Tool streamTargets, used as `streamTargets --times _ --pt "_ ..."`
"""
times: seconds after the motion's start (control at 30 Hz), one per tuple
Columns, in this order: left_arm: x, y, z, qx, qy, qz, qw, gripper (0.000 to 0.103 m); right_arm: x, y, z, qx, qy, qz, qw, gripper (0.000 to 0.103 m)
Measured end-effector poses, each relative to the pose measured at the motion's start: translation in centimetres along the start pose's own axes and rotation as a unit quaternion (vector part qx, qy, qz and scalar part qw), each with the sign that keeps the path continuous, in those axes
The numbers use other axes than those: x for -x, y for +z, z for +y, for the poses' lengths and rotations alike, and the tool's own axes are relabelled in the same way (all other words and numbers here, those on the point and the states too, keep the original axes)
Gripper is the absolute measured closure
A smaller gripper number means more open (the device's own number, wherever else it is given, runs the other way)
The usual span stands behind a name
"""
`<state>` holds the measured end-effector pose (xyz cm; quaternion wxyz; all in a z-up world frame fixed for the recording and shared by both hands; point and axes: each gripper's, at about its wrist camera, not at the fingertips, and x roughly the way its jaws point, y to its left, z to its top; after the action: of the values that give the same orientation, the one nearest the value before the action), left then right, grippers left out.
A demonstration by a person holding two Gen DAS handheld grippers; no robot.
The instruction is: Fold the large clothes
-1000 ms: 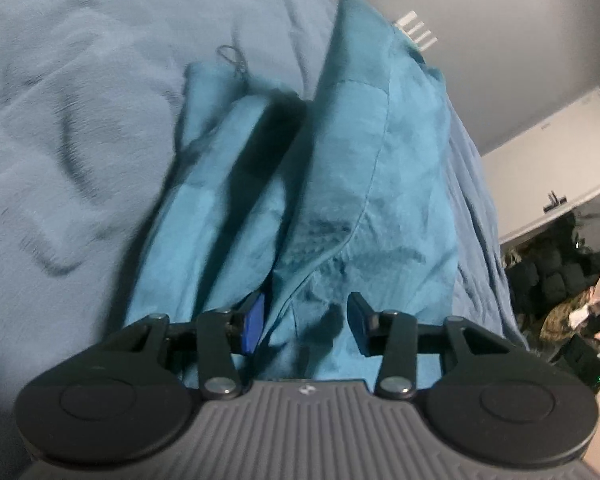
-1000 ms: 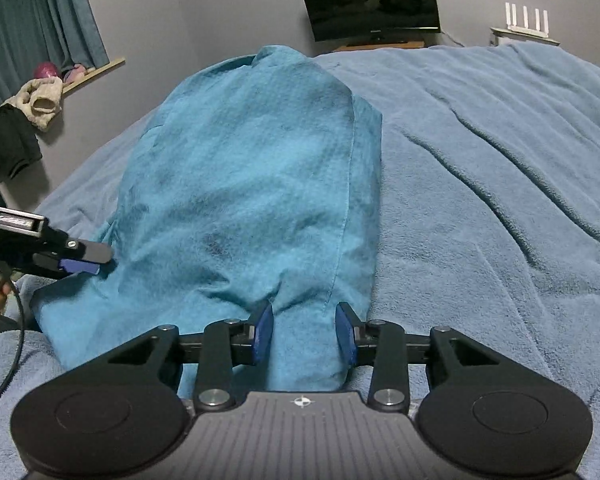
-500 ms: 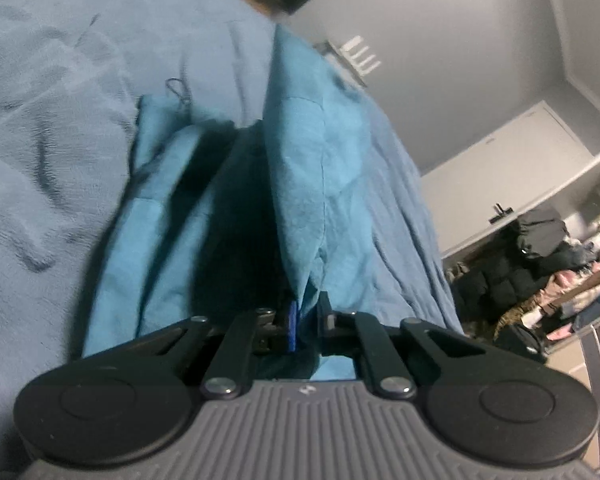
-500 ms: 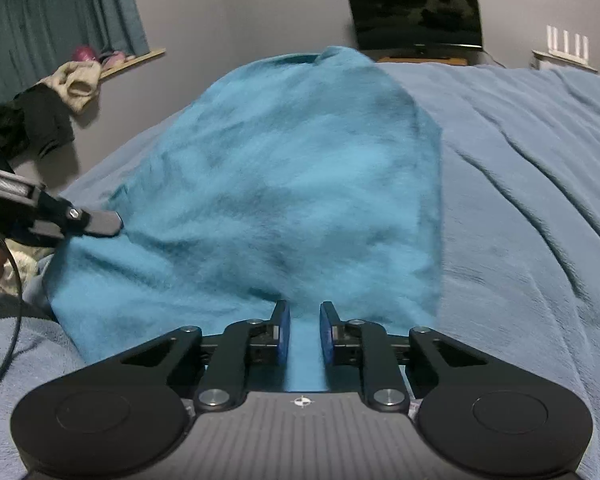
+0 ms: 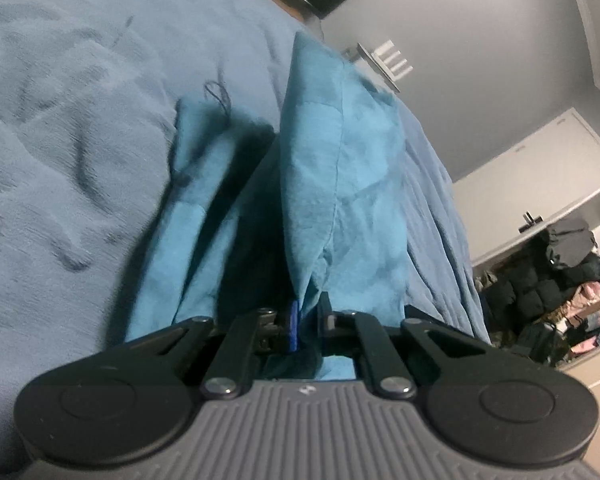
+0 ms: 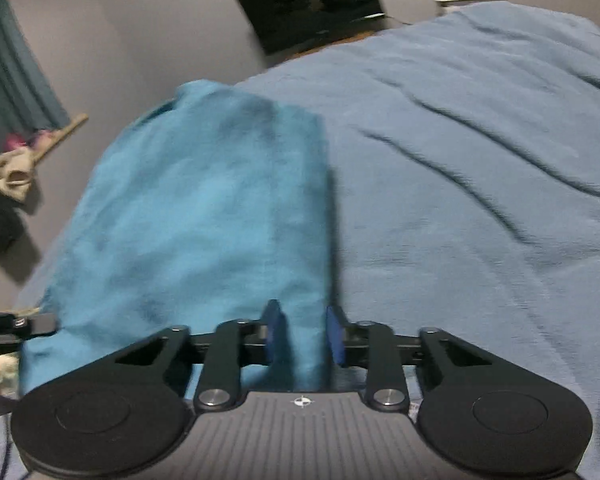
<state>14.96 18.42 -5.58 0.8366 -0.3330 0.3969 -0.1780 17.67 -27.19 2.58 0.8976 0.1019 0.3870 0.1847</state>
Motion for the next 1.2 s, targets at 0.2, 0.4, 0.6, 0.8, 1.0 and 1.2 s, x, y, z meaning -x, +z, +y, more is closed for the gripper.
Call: streamTargets --times 0.2,0.4,0.6,0.8,1.0,1.2 --pt "1.0 0.3 2.4 0.051 0.033 -0.005 0.9981 0.101 -1.8 -0.2 4.2 0.090 -0.016 0.008 0.996 0.077" --pt "-0.3 0.4 2.3 0.048 0.043 0.017 0.9978 0.101 0.0 0.7 7.3 0.168 -0.063 -0.059 0.982 0.064" --pt "-0.8 0.7 2.2 0.035 0.054 0.025 0.9976 0.100 -3.1 4.5 12.6 0.230 -0.001 -0.068 0.971 0.066" --pt "-1.6 1.0 2.0 0.015 0.064 0.027 0.9975 0.100 -10.6 6.4 16.5 0.297 -0.041 -0.040 0.953 0.064" --pt "-2.7 1.4 2.1 -0.016 0.079 0.034 0.9962 0.100 -14.7 7.5 17.7 0.303 -0.055 -0.025 0.951 0.063" --pt "-3.2 1.8 2.1 -0.026 0.082 0.036 0.9957 0.100 -17.4 7.7 18.2 0.304 -0.058 -0.019 0.951 0.064"
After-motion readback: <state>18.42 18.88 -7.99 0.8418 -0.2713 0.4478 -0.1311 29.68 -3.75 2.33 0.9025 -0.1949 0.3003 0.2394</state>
